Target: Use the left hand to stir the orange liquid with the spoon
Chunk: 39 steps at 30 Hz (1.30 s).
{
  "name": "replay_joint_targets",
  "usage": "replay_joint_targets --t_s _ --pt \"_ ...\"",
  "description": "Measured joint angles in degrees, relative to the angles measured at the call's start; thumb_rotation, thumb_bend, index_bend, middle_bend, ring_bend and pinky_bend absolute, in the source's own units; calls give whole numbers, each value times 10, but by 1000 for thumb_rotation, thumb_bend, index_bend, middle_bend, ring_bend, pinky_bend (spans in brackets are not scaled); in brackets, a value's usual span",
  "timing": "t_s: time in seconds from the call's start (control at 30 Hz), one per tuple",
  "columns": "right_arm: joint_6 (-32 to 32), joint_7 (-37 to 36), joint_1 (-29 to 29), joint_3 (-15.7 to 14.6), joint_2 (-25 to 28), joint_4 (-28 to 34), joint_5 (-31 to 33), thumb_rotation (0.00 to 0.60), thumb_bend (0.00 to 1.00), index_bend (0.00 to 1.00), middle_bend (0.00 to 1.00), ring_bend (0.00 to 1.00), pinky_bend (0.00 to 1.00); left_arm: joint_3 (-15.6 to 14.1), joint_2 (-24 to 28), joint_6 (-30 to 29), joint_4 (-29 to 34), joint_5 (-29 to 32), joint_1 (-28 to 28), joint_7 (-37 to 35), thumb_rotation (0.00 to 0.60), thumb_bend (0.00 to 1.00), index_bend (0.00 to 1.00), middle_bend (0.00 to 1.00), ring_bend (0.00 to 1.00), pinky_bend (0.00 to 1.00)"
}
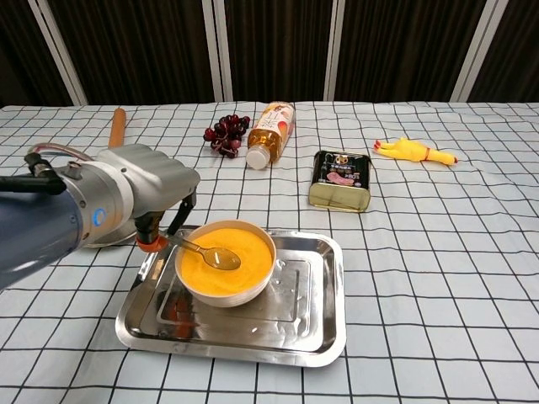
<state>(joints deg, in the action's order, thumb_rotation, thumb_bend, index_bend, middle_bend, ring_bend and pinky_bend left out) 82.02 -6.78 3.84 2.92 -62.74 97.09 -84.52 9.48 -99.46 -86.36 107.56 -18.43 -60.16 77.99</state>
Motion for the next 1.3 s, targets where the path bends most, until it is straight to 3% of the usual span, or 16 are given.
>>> replay_joint_targets --t_s 0.37,0.57,0.77,1.03,1.3 --pt "-1 -1 0 0 0 1 1 600 339 0 0 0 0 -15 27 -16 12 -39 -3 15 600 608 715 1000 1000 1000" --pt "-1 0 0 0 1 2 1 600 339 0 0 0 0 -39 39 -23 11 -87 -10 33 600 609 774 1000 1000 1000" --pt "-1 0 0 0 0 2 2 600 339 0 0 0 0 -81 45 -18 -6 -166 -22 62 600 608 780 1000 1000 1000" --pt "-1 -3 0 0 1 3 2 600 338 0 0 0 0 -162 52 16 -54 -301 -48 132 600 608 782 1000 1000 1000" --pt "-1 -7 -1 0 2 4 2 600 339 0 0 0 0 -205 54 65 -97 -371 -66 186 600 608 782 1000 1000 1000"
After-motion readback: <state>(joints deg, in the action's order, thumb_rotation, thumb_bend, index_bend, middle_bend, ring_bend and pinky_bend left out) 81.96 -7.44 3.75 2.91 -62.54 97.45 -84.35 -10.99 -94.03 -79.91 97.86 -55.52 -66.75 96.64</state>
